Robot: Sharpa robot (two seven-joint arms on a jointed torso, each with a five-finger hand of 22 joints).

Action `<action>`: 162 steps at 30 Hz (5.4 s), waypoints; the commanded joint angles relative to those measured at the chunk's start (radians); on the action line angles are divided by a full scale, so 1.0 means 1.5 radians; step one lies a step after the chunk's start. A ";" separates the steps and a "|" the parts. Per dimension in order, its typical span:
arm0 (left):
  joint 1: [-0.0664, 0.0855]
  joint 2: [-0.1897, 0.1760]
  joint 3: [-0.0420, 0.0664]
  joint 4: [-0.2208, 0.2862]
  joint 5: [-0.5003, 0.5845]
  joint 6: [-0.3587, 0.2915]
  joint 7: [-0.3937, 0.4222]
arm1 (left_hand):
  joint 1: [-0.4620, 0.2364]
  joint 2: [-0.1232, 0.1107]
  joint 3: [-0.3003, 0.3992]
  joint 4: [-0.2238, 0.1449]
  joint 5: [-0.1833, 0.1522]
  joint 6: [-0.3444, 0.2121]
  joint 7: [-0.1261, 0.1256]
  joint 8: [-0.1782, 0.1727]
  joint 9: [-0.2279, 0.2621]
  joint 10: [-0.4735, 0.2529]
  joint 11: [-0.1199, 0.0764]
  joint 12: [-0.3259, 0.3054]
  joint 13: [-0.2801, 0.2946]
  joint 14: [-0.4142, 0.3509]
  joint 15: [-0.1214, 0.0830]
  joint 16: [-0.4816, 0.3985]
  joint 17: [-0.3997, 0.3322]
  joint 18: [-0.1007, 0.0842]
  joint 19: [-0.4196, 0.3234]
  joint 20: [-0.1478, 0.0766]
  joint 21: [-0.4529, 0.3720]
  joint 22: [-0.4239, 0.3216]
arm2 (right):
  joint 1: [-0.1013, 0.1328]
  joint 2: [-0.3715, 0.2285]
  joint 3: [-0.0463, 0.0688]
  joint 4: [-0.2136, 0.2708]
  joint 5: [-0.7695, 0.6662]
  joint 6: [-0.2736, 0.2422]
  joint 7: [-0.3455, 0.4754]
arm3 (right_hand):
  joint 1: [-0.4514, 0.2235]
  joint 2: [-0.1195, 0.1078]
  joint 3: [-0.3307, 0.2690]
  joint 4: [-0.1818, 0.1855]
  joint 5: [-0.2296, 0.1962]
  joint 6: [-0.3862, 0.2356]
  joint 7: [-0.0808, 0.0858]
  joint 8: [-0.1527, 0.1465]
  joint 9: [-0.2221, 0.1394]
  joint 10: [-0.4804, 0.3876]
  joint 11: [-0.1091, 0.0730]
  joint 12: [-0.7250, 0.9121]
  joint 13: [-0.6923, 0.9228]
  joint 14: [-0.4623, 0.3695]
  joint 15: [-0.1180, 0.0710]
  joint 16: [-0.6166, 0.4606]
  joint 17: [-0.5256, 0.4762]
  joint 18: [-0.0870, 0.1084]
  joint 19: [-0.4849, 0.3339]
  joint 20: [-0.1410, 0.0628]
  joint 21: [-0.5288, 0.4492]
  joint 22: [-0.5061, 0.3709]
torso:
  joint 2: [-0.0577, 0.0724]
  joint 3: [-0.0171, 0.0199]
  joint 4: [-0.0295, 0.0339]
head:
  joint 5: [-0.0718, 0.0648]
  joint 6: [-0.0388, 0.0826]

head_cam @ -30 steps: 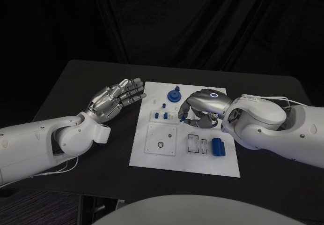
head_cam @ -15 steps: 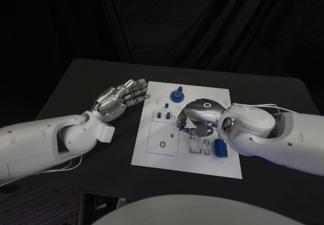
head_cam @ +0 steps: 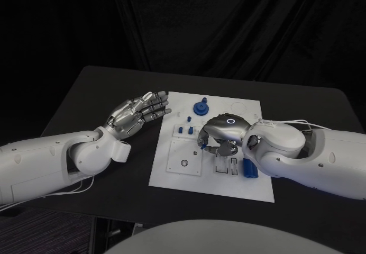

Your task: Assemble the parts on the task board

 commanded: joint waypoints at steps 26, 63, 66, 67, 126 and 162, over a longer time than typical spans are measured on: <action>-0.003 0.002 0.001 -0.004 0.001 0.017 -0.012 | 0.007 0.004 0.002 -0.005 0.003 -0.002 0.048 0.003 0.000 -0.003 0.005 0.002 0.000 -0.006 0.003 0.001 0.000 0.013 -0.001 0.000 0.001 -0.002 | -0.017 0.032 0.001 -0.016 -0.009 0.005 -0.013 | -0.007 0.002 -0.004 -0.003 -0.008 0.001 -0.001 0.002 0.004 0.004 0.002 -0.005 0.001 0.005 0.000 0.003 0.001 -0.006 0.005 -0.001 -0.002 0.042 | 0.000 0.0000 -0.0007 | -0.002 0.000; -0.004 0.003 0.001 -0.006 0.002 0.024 -0.026 | 0.007 0.004 0.003 -0.006 0.003 0.004 0.050 0.005 0.001 -0.004 0.007 0.003 0.000 -0.005 0.006 0.004 0.001 0.011 0.000 0.000 0.003 0.000 | -0.022 0.043 0.001 -0.030 -0.009 0.036 -0.015 | -0.003 0.003 -0.004 -0.010 -0.008 0.001 -0.001 0.001 0.007 0.006 0.000 -0.005 0.003 0.000 -0.001 -0.004 -0.006 -0.003 0.001 -0.002 -0.015 0.040 | -0.001 0.0002 -0.0003 | -0.003 0.000; -0.004 0.002 0.001 -0.006 0.002 0.023 -0.026 | 0.007 0.004 0.003 -0.006 0.003 0.004 0.050 0.005 0.001 -0.004 0.007 0.003 0.000 -0.005 0.006 0.004 0.001 0.010 0.000 0.000 0.003 0.000 | -0.022 0.044 0.001 -0.031 -0.009 0.036 -0.014 | -0.003 0.003 -0.004 -0.010 -0.008 0.001 -0.001 0.001 0.007 0.006 0.001 -0.006 0.003 0.000 -0.001 -0.005 -0.006 -0.003 0.001 -0.002 -0.016 0.040 | -0.001 0.0002 -0.0002 | -0.003 0.000; -0.004 0.003 0.001 -0.006 0.002 0.024 -0.027 | 0.007 0.004 0.003 -0.006 0.003 0.004 0.050 0.005 0.001 -0.004 0.007 0.003 0.000 -0.005 0.006 0.004 0.001 0.010 0.000 0.000 0.003 0.000 | -0.022 0.044 0.001 -0.031 -0.009 0.037 -0.014 | -0.003 0.003 -0.004 -0.010 -0.009 0.000 -0.001 0.001 0.007 0.006 0.001 -0.006 0.003 -0.001 -0.001 -0.005 -0.006 -0.003 0.001 -0.002 -0.016 0.040 | -0.001 0.0002 -0.0002 | -0.003 0.000; -0.008 -0.007 0.000 0.001 0.007 0.014 -0.033 | 0.011 0.003 0.006 -0.013 0.007 0.014 0.049 0.010 0.003 0.001 0.006 0.012 0.002 -0.001 0.008 0.014 0.002 0.007 0.010 0.000 0.011 0.010 | 0.060 -0.178 0.000 -0.006 0.074 -0.063 0.044 | -0.098 -0.034 -0.183 0.098 -0.169 -0.099 -0.027 -0.079 -0.111 -0.166 0.035 -0.018 -0.039 0.121 0.021 0.249 0.261 -0.072 0.137 0.018 0.437 0.133 | 0.000 0.0015 -0.0017 | -0.025 0.000; -0.030 -0.007 0.001 -0.005 0.007 0.036 -0.009 | 0.009 -0.001 0.006 -0.017 0.008 0.018 0.048 0.012 0.003 0.005 0.007 0.019 0.002 0.004 0.011 0.025 0.003 0.004 0.028 0.000 0.023 0.027 | 0.007 -0.119 0.000 -0.063 0.068 -0.035 0.061 | 0.019 -0.003 -0.126 0.079 -0.035 -0.078 0.001 -0.083 -0.120 -0.074 0.028 -0.025 -0.039 0.110 0.022 0.227 0.226 -0.065 0.118 0.021 0.415 0.124 | 0.000 0.0014 -0.0024 | -0.027 0.000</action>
